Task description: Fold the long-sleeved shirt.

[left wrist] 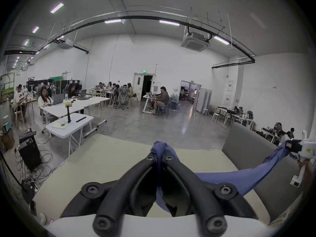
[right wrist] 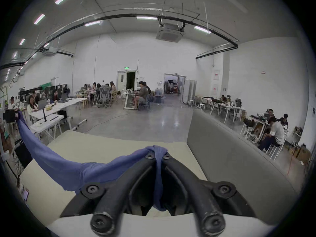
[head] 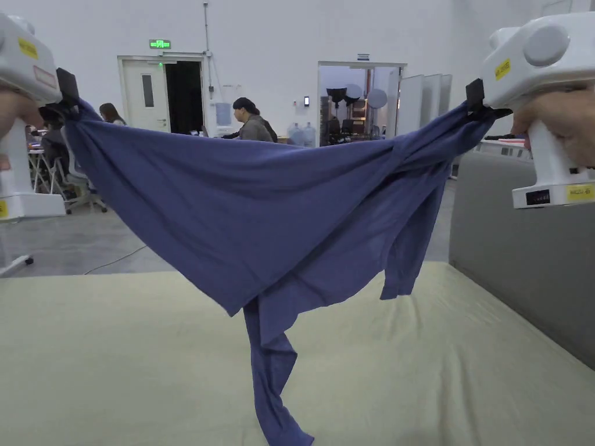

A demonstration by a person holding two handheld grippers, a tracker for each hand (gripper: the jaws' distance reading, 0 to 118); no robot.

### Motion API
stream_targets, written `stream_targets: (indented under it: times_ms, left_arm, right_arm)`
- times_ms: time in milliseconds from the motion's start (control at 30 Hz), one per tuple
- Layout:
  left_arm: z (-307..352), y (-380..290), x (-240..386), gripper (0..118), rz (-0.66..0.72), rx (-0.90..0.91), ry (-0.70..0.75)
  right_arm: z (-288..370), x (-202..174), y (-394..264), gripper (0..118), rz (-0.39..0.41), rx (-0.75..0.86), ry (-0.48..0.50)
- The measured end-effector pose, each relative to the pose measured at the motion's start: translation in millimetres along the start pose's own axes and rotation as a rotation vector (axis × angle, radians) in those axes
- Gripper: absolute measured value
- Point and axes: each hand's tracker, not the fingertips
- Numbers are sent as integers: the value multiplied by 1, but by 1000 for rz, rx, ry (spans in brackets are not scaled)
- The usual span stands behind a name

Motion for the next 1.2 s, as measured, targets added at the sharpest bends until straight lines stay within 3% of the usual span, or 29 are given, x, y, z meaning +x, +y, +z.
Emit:
stream_targets:
  times_ms: [133,233,367,500,633,767,933,1133,1200]
  left_arm:
    - [-28,-54,-3,0,-49,-122,30]
    - [-55,-109,-17,0,-25,-207,34]
    - [-88,-184,-37,0,16,-333,23]
    - [-91,-236,-50,0,30,-410,-2]
    - [-56,-268,-65,0,22,-418,-14]
    - [-6,-309,-73,0,1,-453,-36]
    - [53,-385,-71,0,-136,-599,24]
    - [122,-474,-72,0,-149,-726,71]
    - [140,-492,-76,0,-149,-748,78]
  right_arm:
    - [-37,-11,-51,0,-29,-93,23]
    - [-68,-19,-110,0,-28,-182,43]
    - [-103,-29,-195,0,-89,-306,65]
    - [-109,-31,-258,0,-116,-387,107]
    - [-66,-23,-297,0,-103,-372,130]
    - [-9,-27,-344,0,18,-423,110]
    - [51,-35,-423,0,5,-564,136]
    - [100,-45,-513,0,71,-725,105]
    - [108,-38,-537,0,81,-775,138]
